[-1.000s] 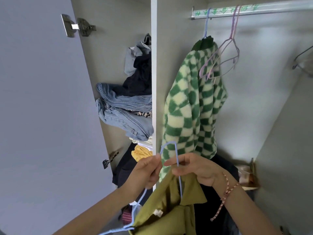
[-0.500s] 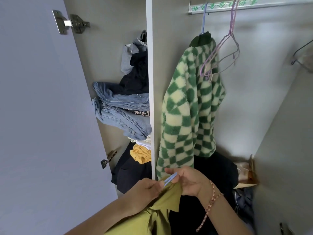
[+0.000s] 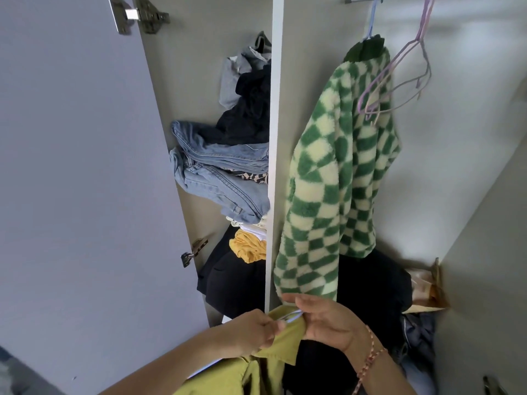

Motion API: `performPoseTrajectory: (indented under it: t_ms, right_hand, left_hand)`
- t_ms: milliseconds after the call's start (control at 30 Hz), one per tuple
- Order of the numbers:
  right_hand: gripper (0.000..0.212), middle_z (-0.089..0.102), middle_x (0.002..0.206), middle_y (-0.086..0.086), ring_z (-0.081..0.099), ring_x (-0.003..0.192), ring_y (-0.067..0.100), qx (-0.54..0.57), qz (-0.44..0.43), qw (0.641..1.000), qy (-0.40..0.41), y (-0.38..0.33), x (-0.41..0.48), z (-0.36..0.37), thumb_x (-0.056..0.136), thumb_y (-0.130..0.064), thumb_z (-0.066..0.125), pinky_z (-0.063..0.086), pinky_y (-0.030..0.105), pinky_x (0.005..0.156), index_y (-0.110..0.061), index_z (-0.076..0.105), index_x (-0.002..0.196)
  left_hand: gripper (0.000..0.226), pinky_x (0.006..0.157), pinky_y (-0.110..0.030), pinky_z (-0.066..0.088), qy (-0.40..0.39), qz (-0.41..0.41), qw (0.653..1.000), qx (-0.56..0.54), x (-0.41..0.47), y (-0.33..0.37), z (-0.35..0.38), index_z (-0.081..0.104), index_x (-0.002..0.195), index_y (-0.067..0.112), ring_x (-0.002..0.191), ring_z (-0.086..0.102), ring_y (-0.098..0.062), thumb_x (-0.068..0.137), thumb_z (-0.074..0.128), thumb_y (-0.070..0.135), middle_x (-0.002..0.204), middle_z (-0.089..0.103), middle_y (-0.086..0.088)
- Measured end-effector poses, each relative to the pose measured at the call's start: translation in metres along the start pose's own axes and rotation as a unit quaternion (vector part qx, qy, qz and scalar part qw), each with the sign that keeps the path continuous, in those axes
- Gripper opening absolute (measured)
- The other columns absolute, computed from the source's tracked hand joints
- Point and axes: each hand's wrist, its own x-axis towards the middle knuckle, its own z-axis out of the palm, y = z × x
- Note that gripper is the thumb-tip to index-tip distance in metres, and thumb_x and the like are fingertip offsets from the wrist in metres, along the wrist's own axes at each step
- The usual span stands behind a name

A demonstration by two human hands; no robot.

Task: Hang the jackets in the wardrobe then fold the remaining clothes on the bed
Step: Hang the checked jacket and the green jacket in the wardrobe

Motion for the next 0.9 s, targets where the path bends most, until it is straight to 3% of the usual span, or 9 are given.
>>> performPoseTrajectory:
  t_ms: [133, 200, 267, 367, 501, 634, 701, 901]
  right_hand:
    - [0.073, 0.068, 0.093, 0.023, 0.069, 0.083, 0.032, 0.002, -0.004, 1.0, -0.024, 0.005, 0.0, -0.002, 0.037, -0.011, 0.096, 0.057, 0.047, 0.07, 0.004, 0.061, 0.099]
    - [0.061, 0.068, 0.085, 0.02, 0.068, 0.077, 0.029, -0.02, 0.005, 1.0, -0.013, 0.007, 0.003, 0.001, 0.036, -0.011, 0.096, 0.056, 0.044, 0.072, 0.0, 0.065, 0.087]
    - [0.036, 0.064, 0.079, 0.017, 0.065, 0.073, 0.026, -0.045, 0.022, 0.999, -0.01, 0.008, 0.003, 0.006, 0.052, -0.008, 0.089, 0.055, 0.04, 0.074, -0.003, 0.063, 0.075]
    - [0.01, 0.061, 0.073, 0.014, 0.062, 0.067, 0.023, -0.065, 0.048, 0.995, 0.057, 0.016, 0.004, 0.006, 0.084, 0.002, 0.061, 0.053, 0.039, 0.072, -0.004, 0.057, 0.077]
    - [0.013, 0.059, 0.071, 0.013, 0.058, 0.065, 0.021, -0.045, 0.084, 0.992, 0.084, 0.028, 0.001, 0.0, 0.083, 0.004, 0.059, 0.052, 0.035, 0.064, -0.005, 0.06, 0.074]
    - [0.021, 0.061, 0.085, 0.018, 0.059, 0.075, 0.029, 0.005, 0.128, 0.986, 0.111, 0.033, -0.001, -0.004, 0.084, 0.016, 0.049, 0.051, 0.038, 0.063, 0.0, 0.062, 0.091]
    - [0.023, 0.06, 0.084, 0.016, 0.058, 0.073, 0.026, -0.039, 0.126, 0.984, 0.116, 0.033, 0.0, -0.001, 0.087, 0.016, 0.046, 0.049, 0.034, 0.06, 0.0, 0.059, 0.097]
    - [0.017, 0.058, 0.065, 0.005, 0.049, 0.055, 0.01, -0.233, 0.092, 0.946, 0.205, 0.053, 0.0, 0.006, 0.082, 0.012, 0.06, 0.036, 0.018, 0.046, -0.004, 0.064, 0.079]
  left_hand:
    - [0.049, 0.035, -0.014, 0.017, -0.005, -0.018, 1.0, 0.011, -0.004, 0.0, -0.003, 0.029, 0.057, 0.018, 0.031, 0.019, -0.002, 0.1, 0.033, 0.039, 0.036, 0.025, 0.014]
    - [0.049, 0.035, -0.015, 0.017, -0.004, -0.037, 0.999, 0.01, -0.006, -0.001, -0.005, 0.029, 0.056, 0.018, 0.03, 0.019, -0.002, 0.1, 0.032, 0.04, 0.034, 0.025, 0.014]
    - [0.05, 0.034, -0.015, 0.016, -0.005, -0.066, 0.998, 0.005, -0.007, 0.0, -0.004, 0.027, 0.057, 0.016, 0.026, 0.019, -0.002, 0.1, 0.031, 0.041, 0.03, 0.025, 0.013]
    - [0.054, 0.032, -0.015, 0.013, -0.031, -0.149, 0.988, 0.006, -0.007, 0.002, -0.004, 0.028, 0.056, 0.016, 0.024, 0.016, -0.005, 0.099, 0.027, 0.048, 0.029, 0.022, 0.011]
    - [0.048, 0.035, -0.017, 0.018, -0.054, -0.215, 0.973, 0.065, -0.002, -0.002, 0.002, 0.03, 0.052, 0.018, 0.025, 0.019, -0.007, 0.094, 0.029, 0.039, 0.031, 0.024, 0.008]
    - [0.041, 0.043, -0.021, 0.027, -0.01, -0.177, 0.977, 0.12, 0.008, -0.016, 0.02, 0.046, 0.067, 0.011, 0.042, 0.034, -0.01, 0.098, 0.034, 0.034, 0.055, 0.038, 0.005]
    - [0.04, 0.044, -0.022, 0.023, 0.002, -0.18, 0.979, 0.097, 0.01, -0.022, 0.028, 0.042, 0.064, 0.016, 0.045, 0.03, -0.011, 0.098, 0.038, 0.038, 0.057, 0.034, 0.004]
    - [0.039, 0.052, -0.02, 0.026, 0.01, -0.182, 0.959, 0.215, 0.021, -0.044, 0.043, 0.03, 0.062, 0.025, 0.054, 0.029, -0.006, 0.096, 0.034, 0.045, 0.065, 0.033, 0.006]
